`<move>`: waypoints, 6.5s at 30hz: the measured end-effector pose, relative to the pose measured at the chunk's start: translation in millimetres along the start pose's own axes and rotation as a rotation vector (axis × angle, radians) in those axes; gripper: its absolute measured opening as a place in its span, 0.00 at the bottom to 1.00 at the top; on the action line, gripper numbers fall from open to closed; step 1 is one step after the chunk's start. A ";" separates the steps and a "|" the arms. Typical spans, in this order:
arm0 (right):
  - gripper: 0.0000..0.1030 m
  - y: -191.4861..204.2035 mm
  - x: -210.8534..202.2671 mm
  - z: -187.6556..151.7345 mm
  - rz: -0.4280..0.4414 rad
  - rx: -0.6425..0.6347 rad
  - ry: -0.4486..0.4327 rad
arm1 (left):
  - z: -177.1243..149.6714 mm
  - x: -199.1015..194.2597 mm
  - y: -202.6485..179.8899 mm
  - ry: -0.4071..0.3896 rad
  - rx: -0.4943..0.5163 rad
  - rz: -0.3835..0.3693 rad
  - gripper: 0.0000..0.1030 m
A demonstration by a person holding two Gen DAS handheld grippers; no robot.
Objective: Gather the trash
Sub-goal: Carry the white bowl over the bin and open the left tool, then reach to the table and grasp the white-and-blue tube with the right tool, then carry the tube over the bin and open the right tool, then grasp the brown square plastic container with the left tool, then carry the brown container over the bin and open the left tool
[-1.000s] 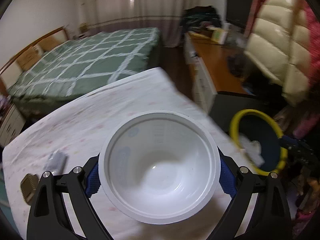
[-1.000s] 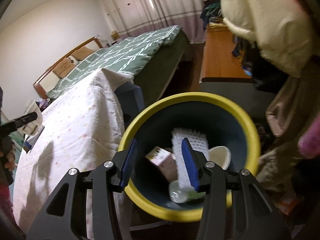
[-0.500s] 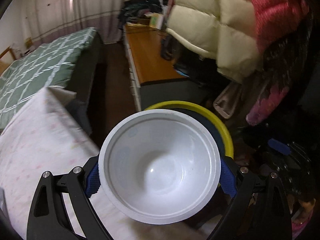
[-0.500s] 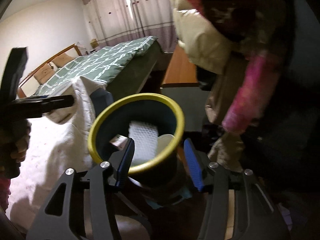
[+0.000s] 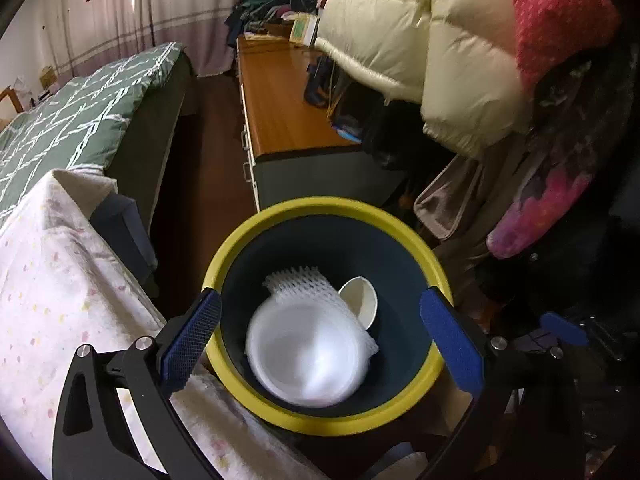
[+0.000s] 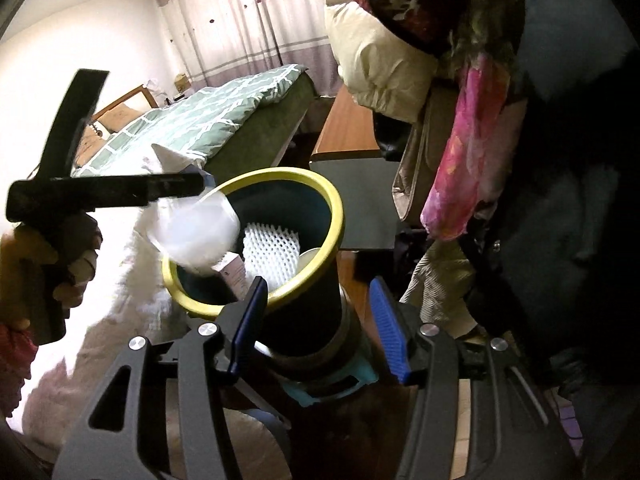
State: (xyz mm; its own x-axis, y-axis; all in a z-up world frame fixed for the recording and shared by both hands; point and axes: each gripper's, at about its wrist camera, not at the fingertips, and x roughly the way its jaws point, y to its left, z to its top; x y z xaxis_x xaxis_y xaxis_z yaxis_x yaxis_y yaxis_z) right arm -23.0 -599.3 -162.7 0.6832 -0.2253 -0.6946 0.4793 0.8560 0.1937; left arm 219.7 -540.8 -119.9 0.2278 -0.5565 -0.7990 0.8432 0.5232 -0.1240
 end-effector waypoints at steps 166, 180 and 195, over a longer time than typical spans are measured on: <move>0.60 126.6 101.6 60.8 -0.080 -0.179 0.132 | -265.2 -217.5 437.3 -0.062 -0.894 0.668 0.74; 0.60 123.5 86.5 57.0 -0.058 -0.161 0.112 | -244.1 -231.7 406.0 -0.122 -0.816 0.620 0.63; 0.60 80.0 12.6 28.3 -0.008 -0.063 0.042 | -120.6 -207.8 230.9 -0.202 -0.436 0.356 0.63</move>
State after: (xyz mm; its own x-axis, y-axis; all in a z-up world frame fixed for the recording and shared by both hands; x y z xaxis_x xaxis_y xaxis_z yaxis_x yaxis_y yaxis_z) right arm 39.5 -546.7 -136.3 0.6553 -0.2140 -0.7244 0.4481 0.8822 0.1447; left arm 308.4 -226.6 -53.5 0.5839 -0.3877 -0.7132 0.4302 0.8929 -0.1332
